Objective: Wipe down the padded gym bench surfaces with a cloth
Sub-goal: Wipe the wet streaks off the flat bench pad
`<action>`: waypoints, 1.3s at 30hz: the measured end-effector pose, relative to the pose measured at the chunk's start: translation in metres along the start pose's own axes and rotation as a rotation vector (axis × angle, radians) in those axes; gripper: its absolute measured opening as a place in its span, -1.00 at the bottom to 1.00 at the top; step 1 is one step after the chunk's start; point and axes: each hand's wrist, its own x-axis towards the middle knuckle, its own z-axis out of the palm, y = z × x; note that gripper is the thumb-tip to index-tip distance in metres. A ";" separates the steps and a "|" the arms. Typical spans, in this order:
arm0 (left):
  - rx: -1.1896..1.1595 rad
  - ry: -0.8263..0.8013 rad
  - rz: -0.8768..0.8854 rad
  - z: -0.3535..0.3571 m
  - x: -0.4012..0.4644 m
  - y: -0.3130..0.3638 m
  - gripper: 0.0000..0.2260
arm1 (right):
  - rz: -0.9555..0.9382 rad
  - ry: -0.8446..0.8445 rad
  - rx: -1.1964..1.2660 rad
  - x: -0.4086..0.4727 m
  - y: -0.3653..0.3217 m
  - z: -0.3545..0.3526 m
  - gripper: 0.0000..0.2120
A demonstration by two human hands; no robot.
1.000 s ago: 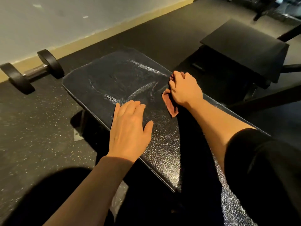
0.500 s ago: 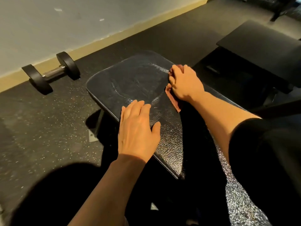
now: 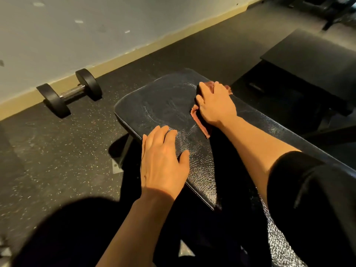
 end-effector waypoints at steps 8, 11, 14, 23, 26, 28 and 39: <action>-0.016 -0.004 -0.035 0.001 0.002 0.002 -0.54 | 0.017 0.068 0.224 -0.002 -0.013 0.003 -0.59; -0.026 -0.012 -0.034 0.000 0.004 -0.001 -0.54 | 0.185 0.012 0.193 0.021 -0.004 0.003 -0.58; -0.031 -0.004 -0.036 0.000 0.005 -0.002 -0.54 | 0.044 0.065 0.139 0.013 -0.022 0.002 -0.45; -0.036 0.047 -0.058 -0.002 0.012 -0.014 -0.56 | -0.065 0.030 0.019 0.039 0.000 0.011 -0.47; -0.043 0.063 -0.060 -0.001 0.015 -0.018 -0.56 | -0.208 0.043 0.007 0.031 -0.020 0.007 -0.52; -0.045 0.084 -0.072 -0.001 0.018 -0.020 -0.56 | -0.220 0.093 0.140 0.020 -0.031 0.007 -0.54; -0.078 0.080 -0.099 -0.004 0.022 -0.022 -0.56 | -0.208 0.055 -0.075 0.045 -0.024 -0.002 -0.55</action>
